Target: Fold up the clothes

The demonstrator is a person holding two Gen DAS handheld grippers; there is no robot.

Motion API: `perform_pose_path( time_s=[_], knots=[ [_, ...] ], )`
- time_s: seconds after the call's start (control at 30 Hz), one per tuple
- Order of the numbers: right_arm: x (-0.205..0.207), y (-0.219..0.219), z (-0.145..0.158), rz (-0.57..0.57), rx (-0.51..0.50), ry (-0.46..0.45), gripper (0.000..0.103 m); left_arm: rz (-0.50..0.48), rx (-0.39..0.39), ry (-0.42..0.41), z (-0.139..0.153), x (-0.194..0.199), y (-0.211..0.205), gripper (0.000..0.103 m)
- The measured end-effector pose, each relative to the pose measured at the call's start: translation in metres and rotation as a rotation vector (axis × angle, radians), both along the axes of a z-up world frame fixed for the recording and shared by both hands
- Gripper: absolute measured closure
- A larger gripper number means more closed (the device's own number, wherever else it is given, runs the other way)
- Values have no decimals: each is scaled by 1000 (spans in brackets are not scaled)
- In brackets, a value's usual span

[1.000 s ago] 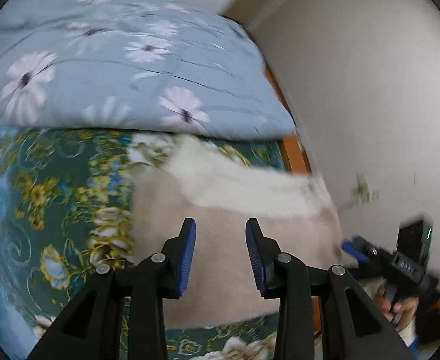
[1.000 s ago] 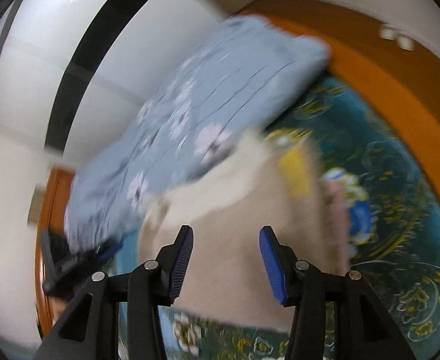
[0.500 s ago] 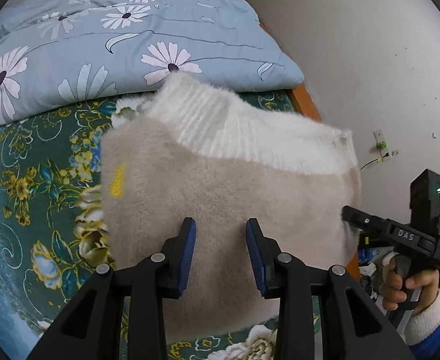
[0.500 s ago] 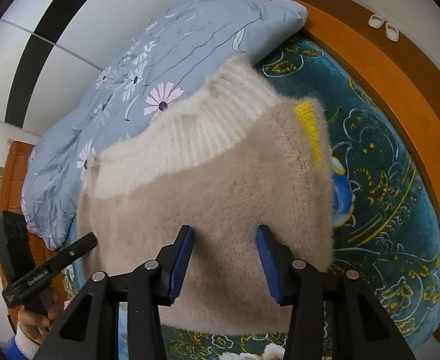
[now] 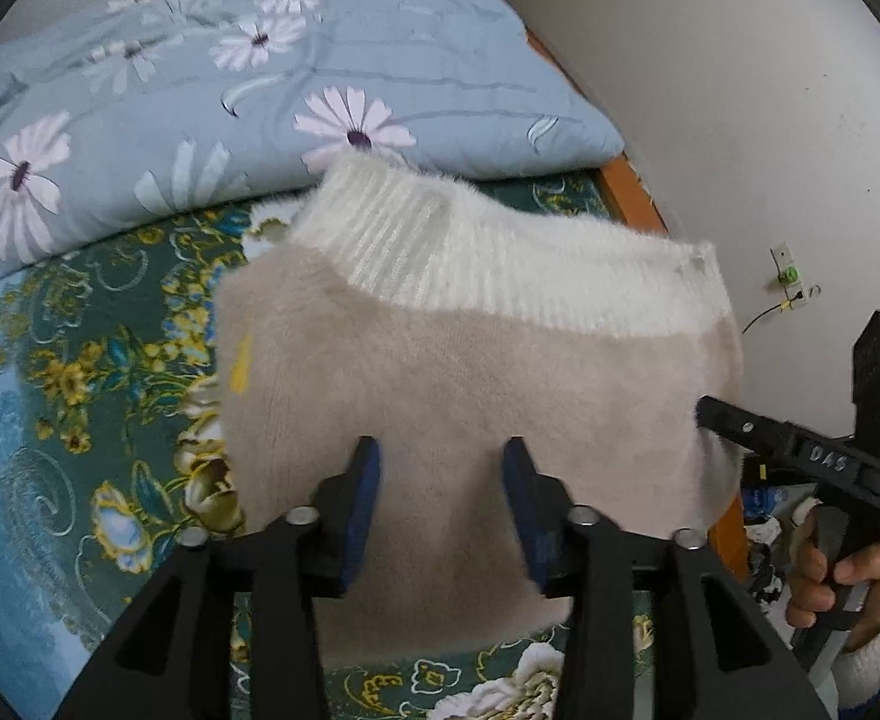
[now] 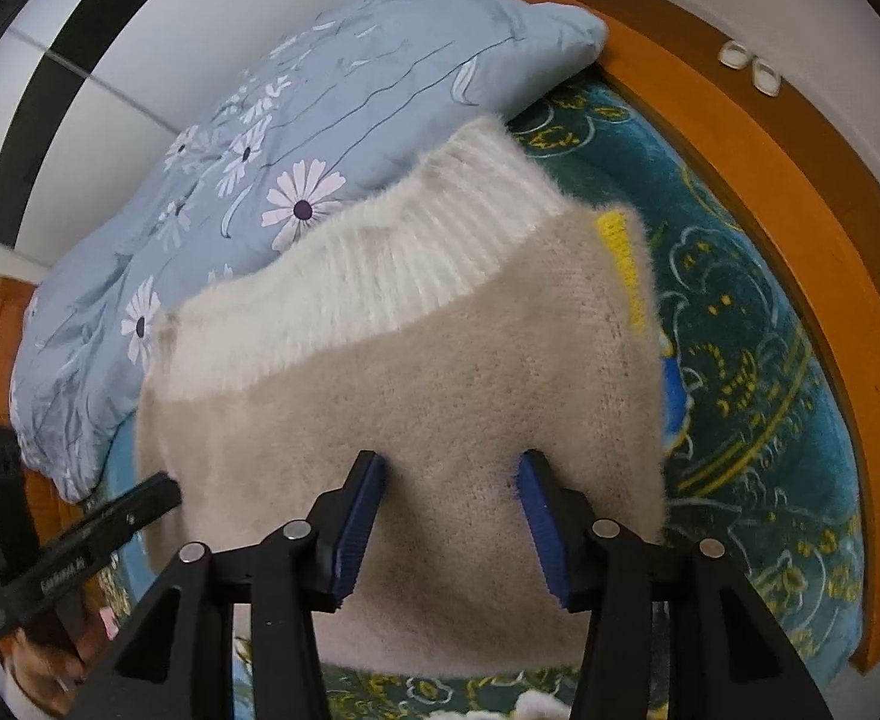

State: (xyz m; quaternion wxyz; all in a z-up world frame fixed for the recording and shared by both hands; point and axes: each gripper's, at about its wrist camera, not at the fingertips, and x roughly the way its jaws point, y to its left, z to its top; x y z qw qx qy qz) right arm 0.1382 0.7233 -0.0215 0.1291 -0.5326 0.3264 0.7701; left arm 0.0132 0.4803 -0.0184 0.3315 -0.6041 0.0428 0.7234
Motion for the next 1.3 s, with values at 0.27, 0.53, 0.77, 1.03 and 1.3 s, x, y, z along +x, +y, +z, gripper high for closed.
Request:
perform_pose_path(
  time_s=[0.27, 0.53, 0.77, 1.03, 1.3],
  knots=[
    [56, -61, 41, 19, 99, 28, 52, 4, 55, 36, 13, 64, -39, 44],
    [96, -89, 26, 7, 134, -25, 42, 45, -75, 75, -3, 124, -53, 29],
    [131, -114, 12, -4, 165, -71, 29, 127, -141, 125, -8, 150, -53, 26],
    [134, -86, 1, 131, 202, -25, 0, 302, -177, 187, -11, 163, -24, 19],
    [125, -41, -9, 313, 239, 52, 0, 541, -299, 224, -18, 191, 29, 19]
  ],
)
